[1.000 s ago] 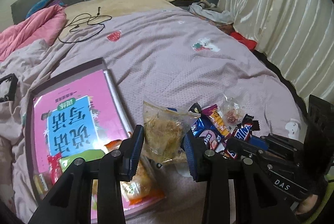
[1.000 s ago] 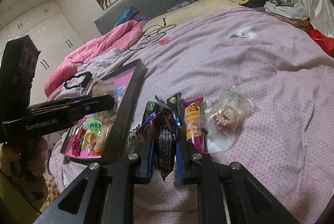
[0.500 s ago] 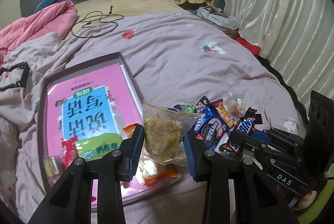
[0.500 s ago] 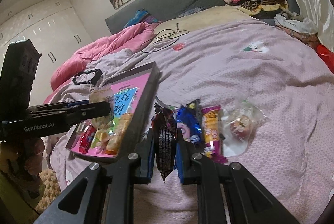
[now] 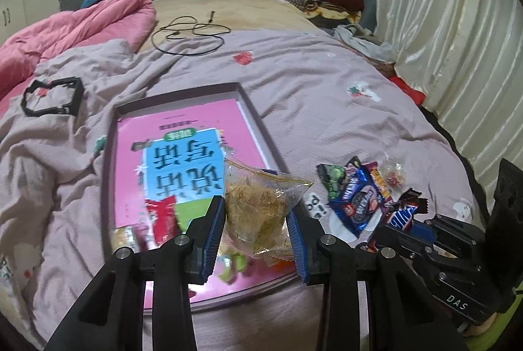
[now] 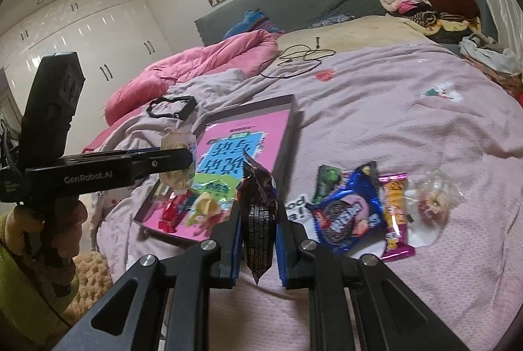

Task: Organize snacks
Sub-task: 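Carry the clear cracker bag with the left gripper while the right carries the Snickers bar over the tray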

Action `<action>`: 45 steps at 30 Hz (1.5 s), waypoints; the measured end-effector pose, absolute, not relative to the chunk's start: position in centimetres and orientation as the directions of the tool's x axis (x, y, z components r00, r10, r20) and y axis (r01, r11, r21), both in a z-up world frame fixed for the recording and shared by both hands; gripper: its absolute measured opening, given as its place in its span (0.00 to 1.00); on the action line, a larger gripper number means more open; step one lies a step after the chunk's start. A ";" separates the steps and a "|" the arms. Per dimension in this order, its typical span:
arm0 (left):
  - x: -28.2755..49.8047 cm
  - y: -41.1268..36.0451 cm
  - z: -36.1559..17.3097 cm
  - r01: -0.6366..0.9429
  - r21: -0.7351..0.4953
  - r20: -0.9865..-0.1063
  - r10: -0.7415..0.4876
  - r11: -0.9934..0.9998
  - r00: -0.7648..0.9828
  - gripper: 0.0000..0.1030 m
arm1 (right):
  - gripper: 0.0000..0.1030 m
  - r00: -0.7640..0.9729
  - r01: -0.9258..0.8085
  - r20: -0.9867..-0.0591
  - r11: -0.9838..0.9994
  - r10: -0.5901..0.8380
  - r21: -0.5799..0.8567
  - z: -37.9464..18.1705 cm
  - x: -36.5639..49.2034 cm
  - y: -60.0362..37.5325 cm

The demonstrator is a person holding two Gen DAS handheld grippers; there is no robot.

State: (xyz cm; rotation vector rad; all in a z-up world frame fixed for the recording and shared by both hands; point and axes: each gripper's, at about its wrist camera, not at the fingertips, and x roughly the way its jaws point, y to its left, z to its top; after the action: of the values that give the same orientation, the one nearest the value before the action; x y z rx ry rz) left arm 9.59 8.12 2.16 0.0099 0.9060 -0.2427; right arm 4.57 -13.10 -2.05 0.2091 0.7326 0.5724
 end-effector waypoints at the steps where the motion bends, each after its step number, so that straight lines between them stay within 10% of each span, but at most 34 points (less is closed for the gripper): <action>1: 9.5 8.6 2.2 0.205 -0.094 -0.779 -0.200 0.974 0.595 0.38 | 0.17 0.599 -0.422 -0.571 0.827 0.562 0.371 -2.0 4.6 -12.8; 45: 8.3 19.2 0.2 -0.018 -0.066 -0.797 -0.042 0.998 0.603 0.38 | 0.17 0.528 -0.534 -0.577 0.772 0.623 0.346 -1.2 5.2 -4.3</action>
State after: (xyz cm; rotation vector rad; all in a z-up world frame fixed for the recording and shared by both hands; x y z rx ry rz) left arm 8.34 19.21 0.18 -0.0700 0.9237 -0.0136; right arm 5.16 -4.27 -1.19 0.1318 0.7419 0.6935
